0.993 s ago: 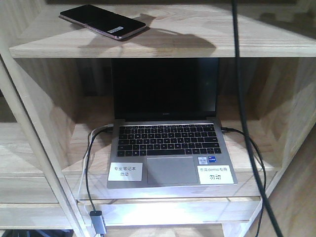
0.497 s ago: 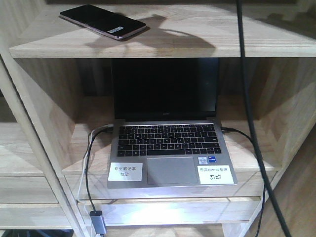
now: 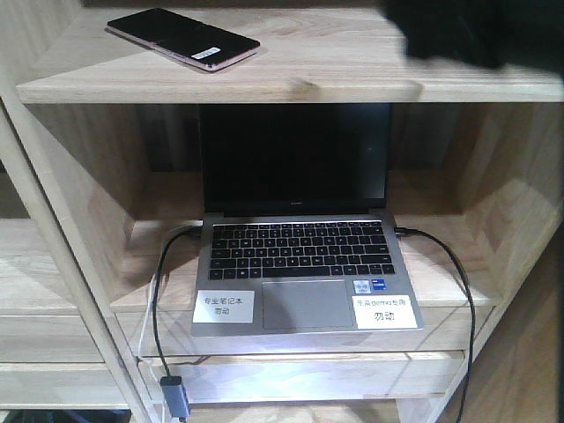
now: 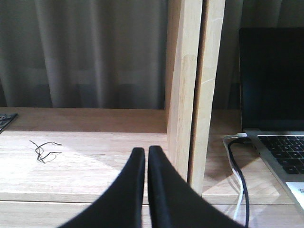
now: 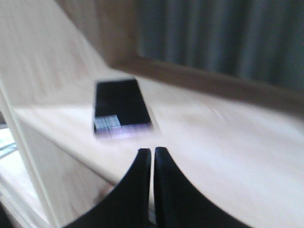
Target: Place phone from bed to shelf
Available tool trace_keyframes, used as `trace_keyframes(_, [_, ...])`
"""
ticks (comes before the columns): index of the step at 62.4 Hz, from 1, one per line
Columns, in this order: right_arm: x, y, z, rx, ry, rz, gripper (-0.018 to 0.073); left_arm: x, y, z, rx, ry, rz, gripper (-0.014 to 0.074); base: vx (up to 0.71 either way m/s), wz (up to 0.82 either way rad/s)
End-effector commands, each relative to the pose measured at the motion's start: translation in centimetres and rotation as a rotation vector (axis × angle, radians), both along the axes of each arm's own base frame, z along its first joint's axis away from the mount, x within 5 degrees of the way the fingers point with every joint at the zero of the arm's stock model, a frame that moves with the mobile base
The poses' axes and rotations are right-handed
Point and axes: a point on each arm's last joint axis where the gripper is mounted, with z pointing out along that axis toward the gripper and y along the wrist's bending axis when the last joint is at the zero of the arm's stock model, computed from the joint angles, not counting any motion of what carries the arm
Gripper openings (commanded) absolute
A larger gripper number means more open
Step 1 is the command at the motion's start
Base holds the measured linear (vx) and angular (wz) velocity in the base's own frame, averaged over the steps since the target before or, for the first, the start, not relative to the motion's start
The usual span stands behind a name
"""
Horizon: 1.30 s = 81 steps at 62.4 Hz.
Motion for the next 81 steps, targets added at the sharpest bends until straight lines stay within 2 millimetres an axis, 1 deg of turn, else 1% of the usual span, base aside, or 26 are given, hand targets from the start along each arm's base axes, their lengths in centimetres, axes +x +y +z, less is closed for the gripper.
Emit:
trace_keyframes(1, [-2.5,-1.8,-1.2,0.054,-0.074,-0.092,-0.0006,-0.1,0.0,1.5,-0.011,-0.108,-0.002,0.0001,0.00,0.00])
trace_keyframes(6, [-4.6,-2.8,-3.4,0.056,-0.074,-0.122,-0.0006,-0.1,0.0,1.5,-0.011,-0.108,-0.002,0.0001,0.00,0.00])
trace_keyframes(7, [-4.9,-2.9,-4.2,0.052,-0.061,-0.127,-0.0006,-0.1,0.0,1.5,-0.011,-0.108,-0.002,0.0001,0.00,0.00])
trace_keyframes(10, [-6.0,-3.5,-5.8,0.050,-0.055,-0.143,-0.0006,-0.1,0.0,1.5,-0.011,-0.108,-0.002,0.0001,0.00,0.00])
trace_keyframes(16, [-8.1,-4.5,-8.3,0.054,-0.062,-0.166,-0.0006,-0.1,0.0,1.5,-0.011,-0.108,-0.002,0.0001,0.00,0.00])
trace_keyframes(18, [-8.7,-4.7,-9.3,0.050,-0.054,-0.172,-0.0006,-0.1,0.0,1.5,-0.011,-0.108,-0.002,0.0001,0.00,0.00])
trace_keyframes(25, [-10.5,-5.6,-12.0,0.056,-0.065,-0.195,-0.0006,-0.1,0.0,1.5,-0.011,-0.108,-0.002,0.0001,0.00,0.00])
trace_keyframes(30, [-11.3,-6.1,-13.6,0.061,-0.067,-0.214,-0.0006,-0.1,0.0,1.5,-0.011,-0.108,-0.002,0.0001,0.00,0.00])
trace_keyframes(33, [-11.6,-6.3,-14.2,0.069,-0.075,-0.227,-0.0006,-0.1,0.0,1.5,-0.011,-0.108,-0.002,0.0001,0.00,0.00])
trace_keyframes(43, [-12.1,-6.6,-15.0,0.072,-0.087,-0.239,-0.0006,-0.1,0.0,1.5,-0.011,-0.108,-0.002,0.0001,0.00,0.00])
trace_keyframes(81, [-12.1,-6.6,-14.9,0.073,-0.088,-0.240,-0.0006,-0.1,0.0,1.5,-0.011,-0.108,-0.002,0.0001,0.00,0.00])
